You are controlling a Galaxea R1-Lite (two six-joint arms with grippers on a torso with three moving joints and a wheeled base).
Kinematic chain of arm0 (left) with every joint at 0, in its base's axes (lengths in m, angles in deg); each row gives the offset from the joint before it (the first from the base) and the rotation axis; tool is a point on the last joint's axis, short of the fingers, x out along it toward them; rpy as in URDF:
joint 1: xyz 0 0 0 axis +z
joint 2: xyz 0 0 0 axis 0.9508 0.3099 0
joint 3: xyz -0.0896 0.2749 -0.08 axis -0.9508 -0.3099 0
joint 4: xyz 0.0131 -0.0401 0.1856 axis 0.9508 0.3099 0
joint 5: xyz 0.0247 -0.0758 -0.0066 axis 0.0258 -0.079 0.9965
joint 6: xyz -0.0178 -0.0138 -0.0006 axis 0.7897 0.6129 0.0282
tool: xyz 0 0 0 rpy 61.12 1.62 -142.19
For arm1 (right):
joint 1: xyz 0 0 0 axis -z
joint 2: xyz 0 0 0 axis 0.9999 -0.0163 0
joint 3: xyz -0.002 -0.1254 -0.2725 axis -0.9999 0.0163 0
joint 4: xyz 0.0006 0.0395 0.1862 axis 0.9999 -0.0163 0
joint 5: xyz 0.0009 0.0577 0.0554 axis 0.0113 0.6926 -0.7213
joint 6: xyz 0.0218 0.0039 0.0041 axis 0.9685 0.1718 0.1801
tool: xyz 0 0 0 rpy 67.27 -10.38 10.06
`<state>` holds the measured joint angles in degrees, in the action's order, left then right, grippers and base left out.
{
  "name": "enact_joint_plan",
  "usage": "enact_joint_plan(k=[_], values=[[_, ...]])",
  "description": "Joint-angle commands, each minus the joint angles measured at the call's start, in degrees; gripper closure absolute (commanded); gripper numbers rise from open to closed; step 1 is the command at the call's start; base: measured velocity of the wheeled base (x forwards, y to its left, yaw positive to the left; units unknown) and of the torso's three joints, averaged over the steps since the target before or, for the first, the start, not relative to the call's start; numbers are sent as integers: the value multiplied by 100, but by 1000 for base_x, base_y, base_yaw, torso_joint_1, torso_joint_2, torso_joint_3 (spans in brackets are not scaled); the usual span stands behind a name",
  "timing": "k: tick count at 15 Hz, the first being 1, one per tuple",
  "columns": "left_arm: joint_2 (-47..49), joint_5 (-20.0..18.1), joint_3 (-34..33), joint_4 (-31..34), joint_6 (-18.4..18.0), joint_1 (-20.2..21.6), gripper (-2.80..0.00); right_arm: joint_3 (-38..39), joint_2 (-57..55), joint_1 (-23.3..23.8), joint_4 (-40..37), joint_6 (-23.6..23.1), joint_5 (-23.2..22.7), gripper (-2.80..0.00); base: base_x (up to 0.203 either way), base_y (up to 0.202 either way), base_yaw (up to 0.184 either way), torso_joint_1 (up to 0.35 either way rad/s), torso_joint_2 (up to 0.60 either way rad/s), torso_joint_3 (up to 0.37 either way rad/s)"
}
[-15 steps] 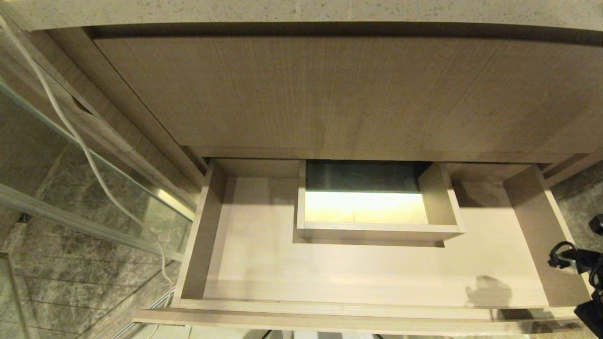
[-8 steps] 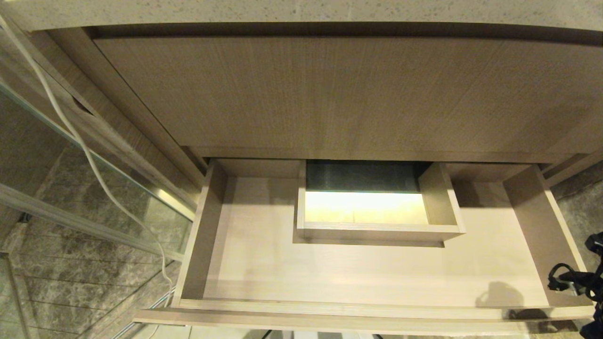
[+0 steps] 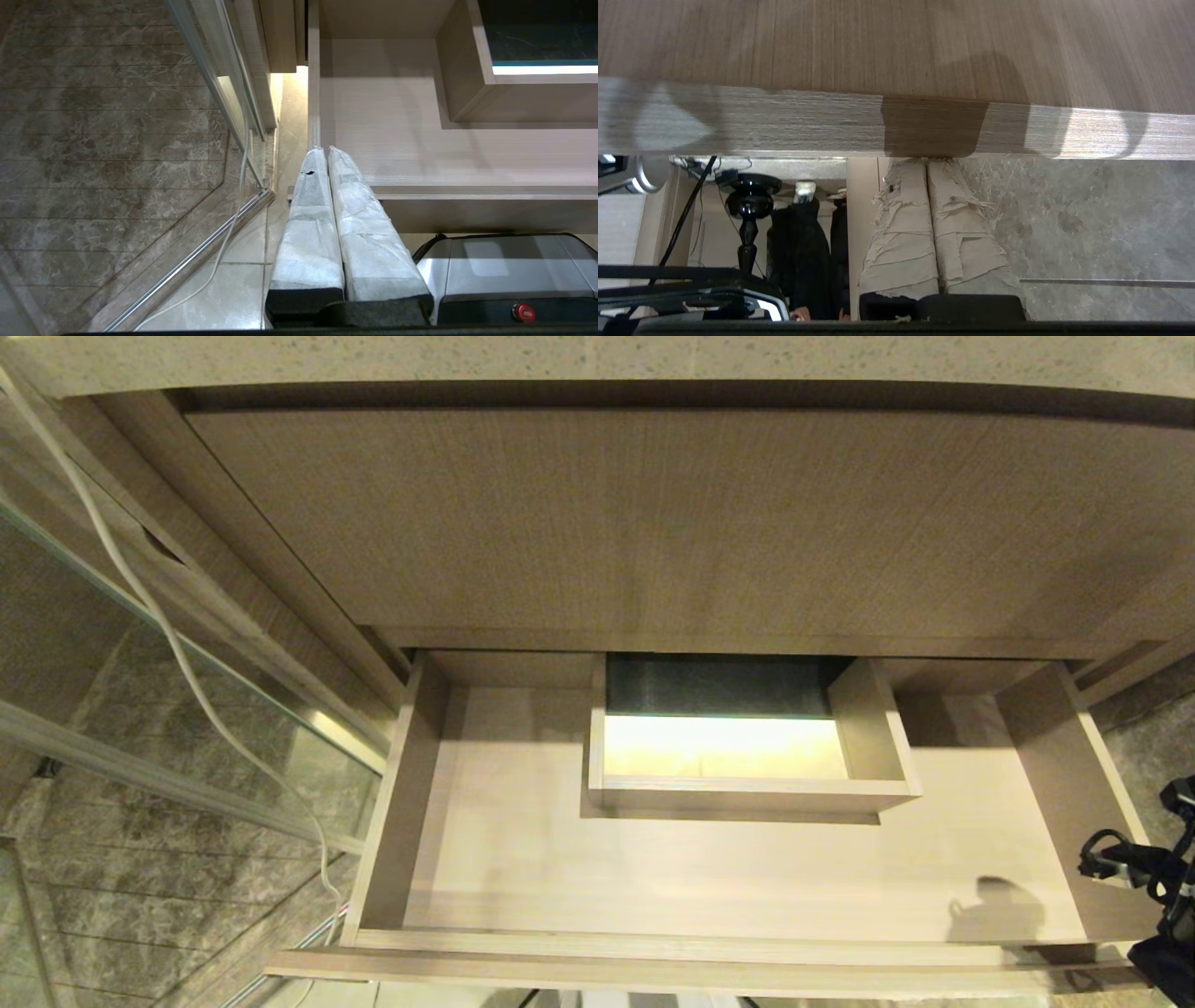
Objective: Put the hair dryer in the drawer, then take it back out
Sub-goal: Close the drawer
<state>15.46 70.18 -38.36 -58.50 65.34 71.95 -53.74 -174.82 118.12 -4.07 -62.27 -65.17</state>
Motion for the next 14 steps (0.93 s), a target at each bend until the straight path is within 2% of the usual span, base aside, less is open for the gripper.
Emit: enact_joint_plan(k=[1,4,6,12,13,14], values=[[0,0,-4,-1,0,0,0,58,120,4,157,-4,0,0,0,0,0,0,0,0],[0,0,-9,-1,0,0,0,44,371,4,272,13,-8,0,0,0,0,0,0,0],[0,0,-9,-1,0,0,0,74,593,-5,825,22,-33,0,0,0,0,0,0,0],[0,0,-9,-1,0,0,0,30,865,-69,2851,37,-830,0,0,0,0,0,0,0],[0,0,-9,-1,0,0,0,18,859,-80,2896,50,-871,0,0,0,0,0,0,0],[0,0,-9,-1,0,0,0,-5,810,-128,3233,197,-1124,0,0,0,0,0,0,0]])
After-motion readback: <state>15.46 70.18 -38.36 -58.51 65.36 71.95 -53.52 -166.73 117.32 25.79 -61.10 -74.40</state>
